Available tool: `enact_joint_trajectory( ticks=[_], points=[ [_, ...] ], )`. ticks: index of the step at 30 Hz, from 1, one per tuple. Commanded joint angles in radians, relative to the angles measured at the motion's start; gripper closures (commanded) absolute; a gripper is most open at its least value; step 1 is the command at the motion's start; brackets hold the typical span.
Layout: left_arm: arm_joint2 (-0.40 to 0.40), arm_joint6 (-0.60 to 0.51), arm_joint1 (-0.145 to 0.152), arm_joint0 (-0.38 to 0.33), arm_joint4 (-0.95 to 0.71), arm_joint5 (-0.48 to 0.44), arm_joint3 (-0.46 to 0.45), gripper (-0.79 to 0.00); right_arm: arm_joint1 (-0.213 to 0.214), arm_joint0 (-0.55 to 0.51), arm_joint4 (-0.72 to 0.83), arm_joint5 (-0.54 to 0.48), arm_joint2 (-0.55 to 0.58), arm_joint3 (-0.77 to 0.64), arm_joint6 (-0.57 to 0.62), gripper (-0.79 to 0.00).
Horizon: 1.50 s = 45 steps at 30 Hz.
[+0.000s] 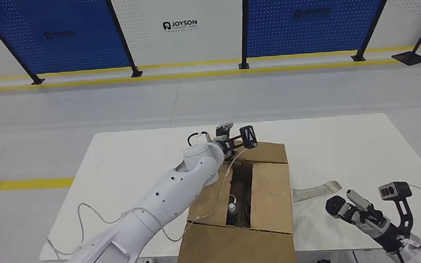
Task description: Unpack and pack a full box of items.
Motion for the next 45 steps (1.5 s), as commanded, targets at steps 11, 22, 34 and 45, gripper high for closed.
enact_joint_trajectory(
  ticks=[11,22,34,45],
  points=[
    [-0.236,0.079,0.010,0.126,-0.469,0.004,-0.162,-0.785,-0.001,0.017,0.001,0.002,-0.008,0.029,-0.005,-0.785],
    [-0.383,-0.162,0.036,0.405,-1.255,-0.027,-0.388,-0.785,-0.005,0.035,-0.003,0.003,-0.036,0.078,-0.014,-0.785],
    [-0.385,-0.224,0.045,0.455,-1.283,0.008,-0.422,-0.785,-0.009,0.044,-0.024,-0.005,-0.077,0.100,-0.020,-0.785],
    [-0.383,-0.255,0.043,0.470,-1.302,0.284,-0.366,-0.785,-0.014,0.054,-0.050,-0.003,-0.126,0.117,-0.039,-0.785]
  ],
)
